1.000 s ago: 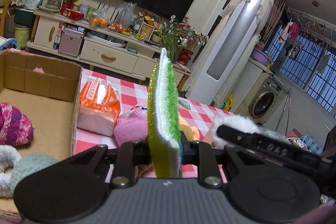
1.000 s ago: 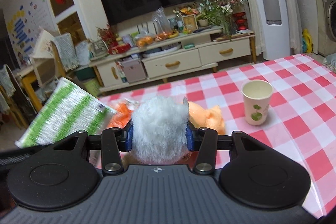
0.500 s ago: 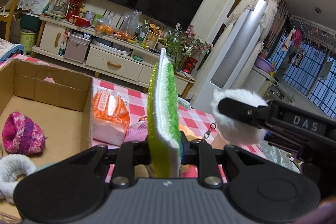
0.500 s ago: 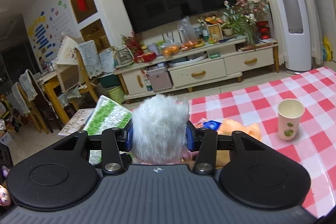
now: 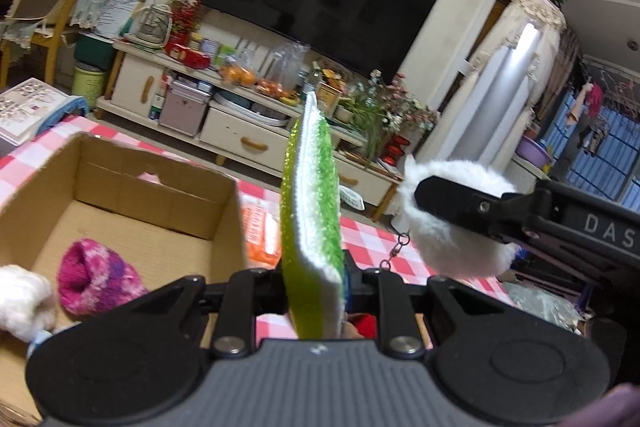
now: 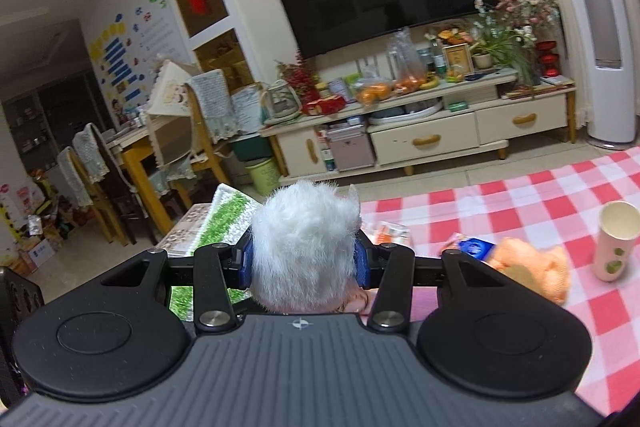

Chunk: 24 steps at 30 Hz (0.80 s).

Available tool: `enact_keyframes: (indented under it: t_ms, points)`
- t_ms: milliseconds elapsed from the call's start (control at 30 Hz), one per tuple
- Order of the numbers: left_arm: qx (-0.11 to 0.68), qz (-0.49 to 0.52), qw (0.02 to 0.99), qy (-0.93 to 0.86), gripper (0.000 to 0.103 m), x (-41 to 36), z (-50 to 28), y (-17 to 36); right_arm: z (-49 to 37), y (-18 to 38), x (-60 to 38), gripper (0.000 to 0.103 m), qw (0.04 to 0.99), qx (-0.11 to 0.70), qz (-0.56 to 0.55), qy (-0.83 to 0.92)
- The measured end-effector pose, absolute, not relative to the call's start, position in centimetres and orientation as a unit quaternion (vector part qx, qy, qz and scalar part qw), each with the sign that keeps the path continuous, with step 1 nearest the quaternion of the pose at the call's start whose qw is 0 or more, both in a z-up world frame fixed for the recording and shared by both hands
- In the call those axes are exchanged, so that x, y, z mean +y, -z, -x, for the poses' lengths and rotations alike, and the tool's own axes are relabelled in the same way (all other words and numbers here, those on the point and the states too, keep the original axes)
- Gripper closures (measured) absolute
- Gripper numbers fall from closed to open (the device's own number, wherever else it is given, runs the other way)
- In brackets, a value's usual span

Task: Organize soft objects
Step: 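Carry cloth into box and open left tool while right tool drops white ball there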

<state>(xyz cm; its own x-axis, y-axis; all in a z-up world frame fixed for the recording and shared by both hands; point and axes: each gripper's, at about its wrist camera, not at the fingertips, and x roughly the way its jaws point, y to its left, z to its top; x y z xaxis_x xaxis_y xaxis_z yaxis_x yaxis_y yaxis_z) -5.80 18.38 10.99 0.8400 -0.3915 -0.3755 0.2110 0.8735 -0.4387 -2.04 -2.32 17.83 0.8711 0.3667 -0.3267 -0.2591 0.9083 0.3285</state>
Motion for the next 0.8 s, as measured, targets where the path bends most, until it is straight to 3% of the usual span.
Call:
enact_keyframes:
  t_ms: [800]
  points:
    - [0.263, 0.158, 0.952, 0.014, 0.083, 23.3, 2.6, -9.7, -5.3, -15.1, 3.6, 0.045, 0.926, 0.258, -0.141, -0.238]
